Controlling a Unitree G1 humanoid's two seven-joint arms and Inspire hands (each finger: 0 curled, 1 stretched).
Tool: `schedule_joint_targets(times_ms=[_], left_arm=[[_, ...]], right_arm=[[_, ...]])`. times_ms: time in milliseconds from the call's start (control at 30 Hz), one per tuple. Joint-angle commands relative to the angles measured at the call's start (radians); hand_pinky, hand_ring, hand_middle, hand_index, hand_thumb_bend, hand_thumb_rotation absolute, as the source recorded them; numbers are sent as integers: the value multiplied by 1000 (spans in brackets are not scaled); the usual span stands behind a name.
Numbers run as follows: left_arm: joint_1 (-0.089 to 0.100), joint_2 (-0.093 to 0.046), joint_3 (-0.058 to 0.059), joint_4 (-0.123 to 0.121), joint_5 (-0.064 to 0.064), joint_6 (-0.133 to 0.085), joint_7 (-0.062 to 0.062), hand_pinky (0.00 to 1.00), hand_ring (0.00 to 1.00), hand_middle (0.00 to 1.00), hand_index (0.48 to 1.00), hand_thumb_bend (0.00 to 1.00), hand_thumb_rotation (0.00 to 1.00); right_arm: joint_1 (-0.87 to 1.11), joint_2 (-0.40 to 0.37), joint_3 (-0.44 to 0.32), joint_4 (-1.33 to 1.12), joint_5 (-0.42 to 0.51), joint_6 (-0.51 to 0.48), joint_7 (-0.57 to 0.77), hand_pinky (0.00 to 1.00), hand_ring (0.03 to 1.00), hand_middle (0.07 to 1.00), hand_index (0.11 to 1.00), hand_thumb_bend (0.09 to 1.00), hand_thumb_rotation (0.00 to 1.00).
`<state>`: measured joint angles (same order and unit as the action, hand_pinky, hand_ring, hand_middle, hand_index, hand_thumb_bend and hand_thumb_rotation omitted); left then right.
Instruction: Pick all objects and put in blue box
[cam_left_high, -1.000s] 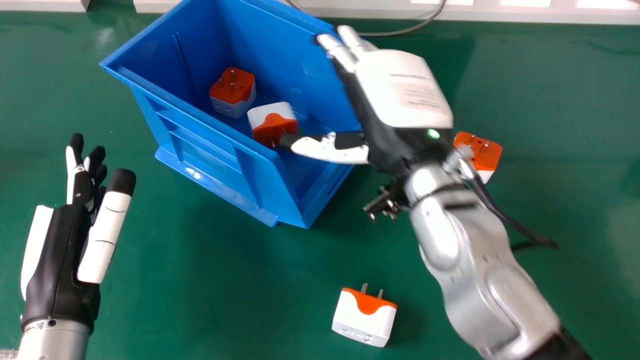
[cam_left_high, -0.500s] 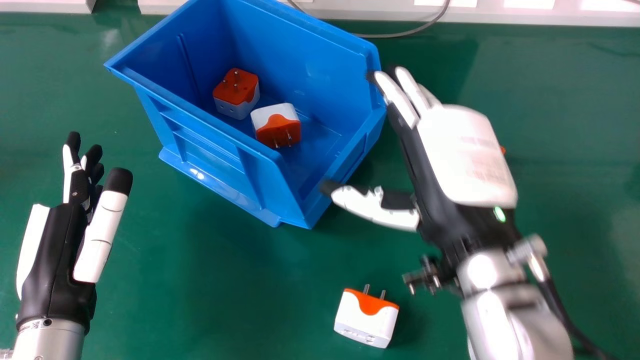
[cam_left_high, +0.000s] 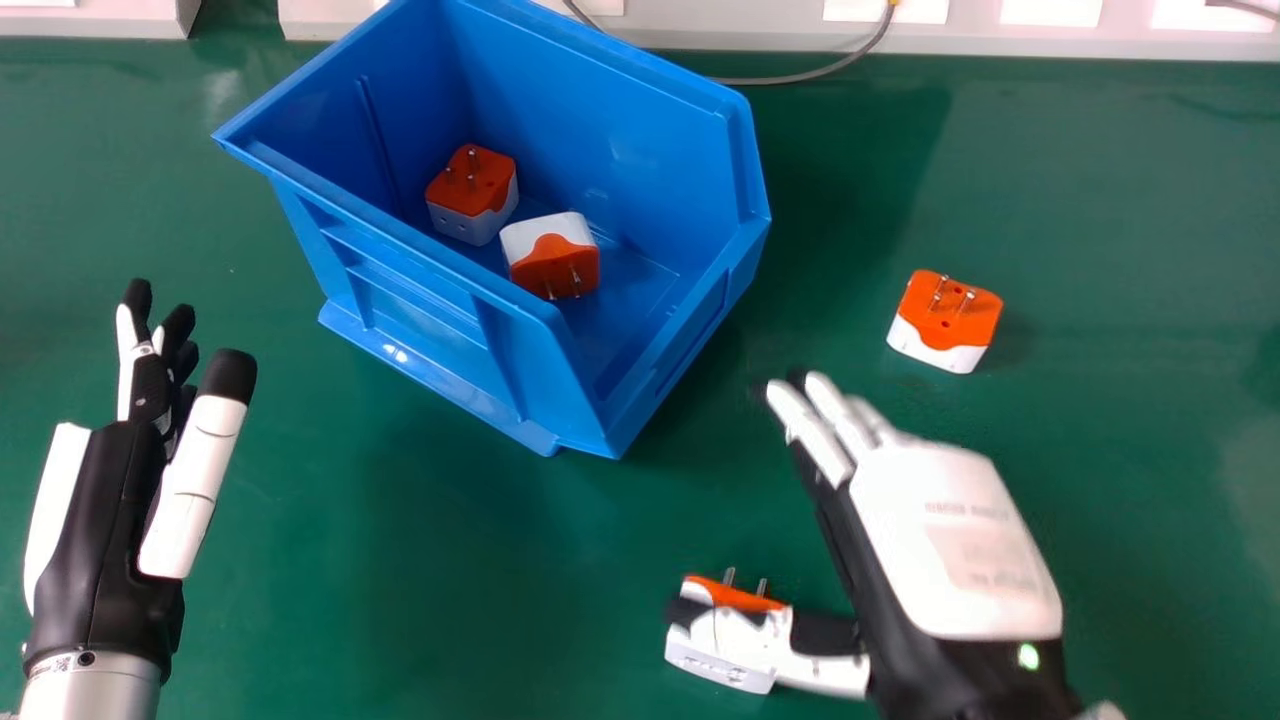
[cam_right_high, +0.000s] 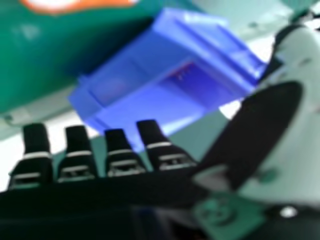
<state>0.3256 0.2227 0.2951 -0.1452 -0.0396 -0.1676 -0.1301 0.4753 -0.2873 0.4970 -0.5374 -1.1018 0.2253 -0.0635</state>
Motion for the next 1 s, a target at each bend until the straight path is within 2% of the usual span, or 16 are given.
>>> schedule_joint_targets(times_ms=[0,100,200,400,600,767,967], left_arm=[[-2,13,8,-11,2,-22,2,1000,1000,1000,1000,834,959],[-2,14,7,-20,2,-14,0,1000,1000,1000,1000,831,962],[-3,13,7,-18,-1,-21,-1,1000,1000,1000,1000,831,963],[-9,11,6,-17,-5,-19,-2,1000,1000,1000,1000,831,964],[-19,11,7,0,-12,-27,-7,1000,1000,1000,1000,829,963],[-21,10,8,2,-12,-31,-7,1000,1000,1000,1000,829,962],[-25,12,12,6,-19,-29,-13,1000,1000,1000,1000,828,960]], right_arm=[[21,-5,3,-21,-16,-22,8,854,918,957,924,514,684],[30,-4,2,-2,-16,-30,12,863,925,965,932,513,690],[34,-2,5,24,-15,-35,14,864,926,966,933,511,692],[26,-9,6,74,-23,-37,17,861,924,966,937,513,697],[-26,0,10,157,-42,-16,40,860,920,967,938,507,691],[-67,6,17,218,-66,2,66,862,919,969,940,501,687],[-126,14,32,284,-95,27,104,863,919,969,940,494,666]])
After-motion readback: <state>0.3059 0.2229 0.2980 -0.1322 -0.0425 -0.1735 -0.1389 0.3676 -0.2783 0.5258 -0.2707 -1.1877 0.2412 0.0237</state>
